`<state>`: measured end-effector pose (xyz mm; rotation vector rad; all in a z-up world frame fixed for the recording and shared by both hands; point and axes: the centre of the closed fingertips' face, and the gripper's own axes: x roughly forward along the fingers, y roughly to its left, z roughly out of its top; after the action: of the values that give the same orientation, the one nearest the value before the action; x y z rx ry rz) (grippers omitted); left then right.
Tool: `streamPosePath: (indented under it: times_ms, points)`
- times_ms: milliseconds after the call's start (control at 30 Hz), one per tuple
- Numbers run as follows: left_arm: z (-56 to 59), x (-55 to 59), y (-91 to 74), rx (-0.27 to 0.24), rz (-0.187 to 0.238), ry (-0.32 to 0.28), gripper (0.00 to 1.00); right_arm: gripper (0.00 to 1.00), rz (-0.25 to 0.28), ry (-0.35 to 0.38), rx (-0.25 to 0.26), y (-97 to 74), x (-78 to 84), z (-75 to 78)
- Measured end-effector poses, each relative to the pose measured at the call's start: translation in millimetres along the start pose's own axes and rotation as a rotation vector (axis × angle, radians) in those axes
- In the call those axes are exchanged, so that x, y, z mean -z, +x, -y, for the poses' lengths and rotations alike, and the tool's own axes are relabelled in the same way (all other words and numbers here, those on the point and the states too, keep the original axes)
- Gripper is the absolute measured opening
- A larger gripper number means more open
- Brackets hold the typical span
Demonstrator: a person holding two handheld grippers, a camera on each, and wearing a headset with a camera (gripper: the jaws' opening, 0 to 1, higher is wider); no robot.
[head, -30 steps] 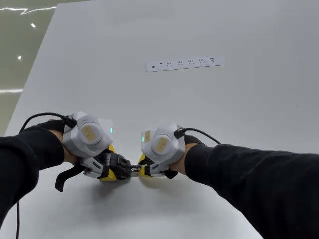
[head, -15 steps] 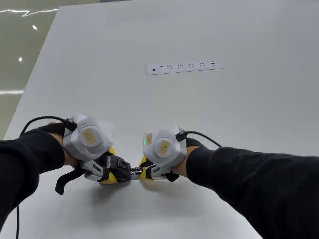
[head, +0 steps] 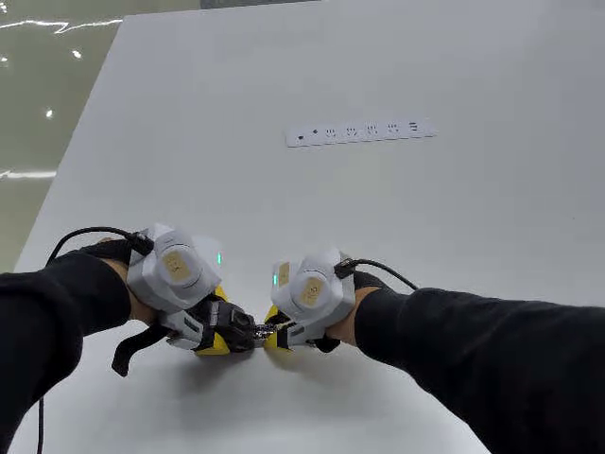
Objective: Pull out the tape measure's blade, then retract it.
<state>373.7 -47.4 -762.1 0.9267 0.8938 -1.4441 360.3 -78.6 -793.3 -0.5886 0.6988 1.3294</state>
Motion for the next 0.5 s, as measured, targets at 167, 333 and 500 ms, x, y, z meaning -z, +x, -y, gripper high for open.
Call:
streamPosePath:
  times_ms: [167, 333, 500]
  points:
    - [-0.1, 0.4, -0.5, 0.003, -0.002, 0.012, 0.32, 0.09, -0.011, -0.006, -0.003, -0.7, 1.4, 0.0]
    - [-0.8, 0.2, 0.2, 0.002, -0.009, 0.008, 0.32, 0.08, -0.007, 0.012, -0.002, -2.6, 3.7, 0.9]
    - [-2.2, 0.8, 0.1, -0.003, -0.002, -0.010, 0.32, 0.08, -0.013, 0.015, 0.006, -6.1, 8.2, 3.4]
